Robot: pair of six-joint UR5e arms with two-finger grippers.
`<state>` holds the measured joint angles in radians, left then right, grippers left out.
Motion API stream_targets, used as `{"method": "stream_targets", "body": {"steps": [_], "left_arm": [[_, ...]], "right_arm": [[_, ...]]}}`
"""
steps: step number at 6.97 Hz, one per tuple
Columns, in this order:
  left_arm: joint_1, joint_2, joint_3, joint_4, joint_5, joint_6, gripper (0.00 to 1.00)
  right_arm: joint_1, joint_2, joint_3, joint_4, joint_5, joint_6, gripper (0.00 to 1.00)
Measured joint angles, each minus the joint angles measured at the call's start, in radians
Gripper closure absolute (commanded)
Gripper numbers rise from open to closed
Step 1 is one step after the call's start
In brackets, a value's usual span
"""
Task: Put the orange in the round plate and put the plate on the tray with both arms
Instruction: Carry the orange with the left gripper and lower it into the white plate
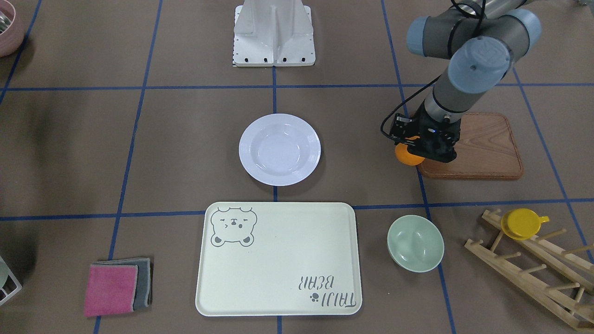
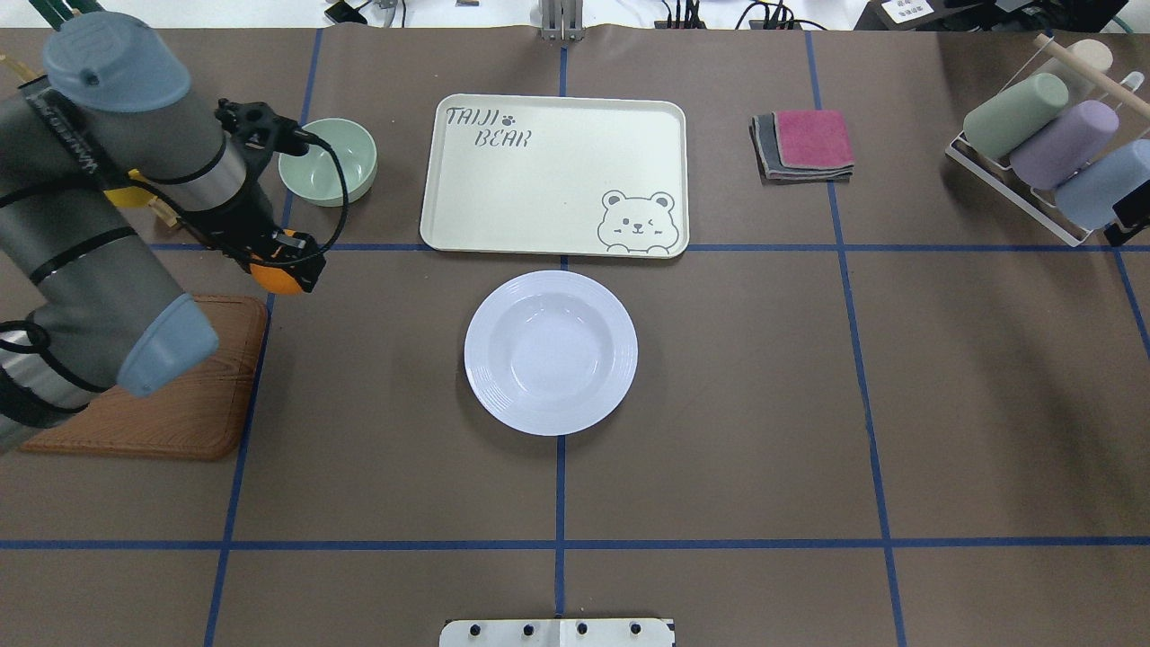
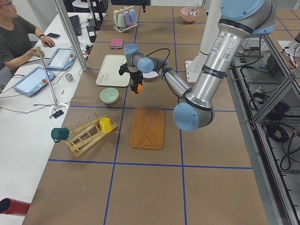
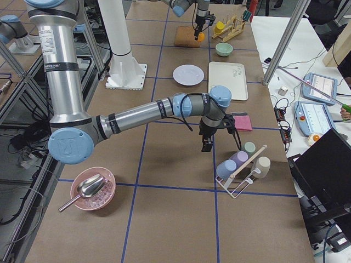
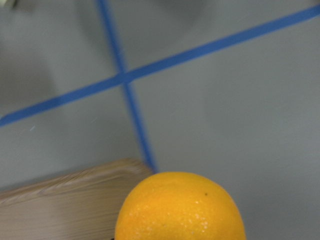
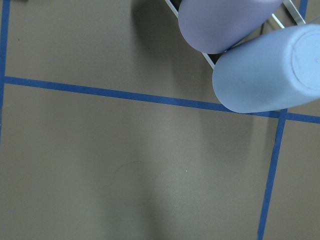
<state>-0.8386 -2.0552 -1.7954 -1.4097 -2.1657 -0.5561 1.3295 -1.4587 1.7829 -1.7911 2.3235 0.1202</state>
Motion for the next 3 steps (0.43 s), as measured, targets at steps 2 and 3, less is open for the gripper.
{"method": "stream_targets", "body": {"steps": [2, 3], "left_arm": [[0.067, -0.116, 0.037, 0.011, 0.005, -0.104, 0.91], [0.102, -0.161, 0.064, 0.007, 0.009, -0.151, 0.91]], "right_arm": [[-0.005, 0.014, -0.001, -0.01, 0.016, 0.0, 0.0], [-0.007, 0.02, 0.0, -0.019, 0.022, 0.001, 0.0]]}}
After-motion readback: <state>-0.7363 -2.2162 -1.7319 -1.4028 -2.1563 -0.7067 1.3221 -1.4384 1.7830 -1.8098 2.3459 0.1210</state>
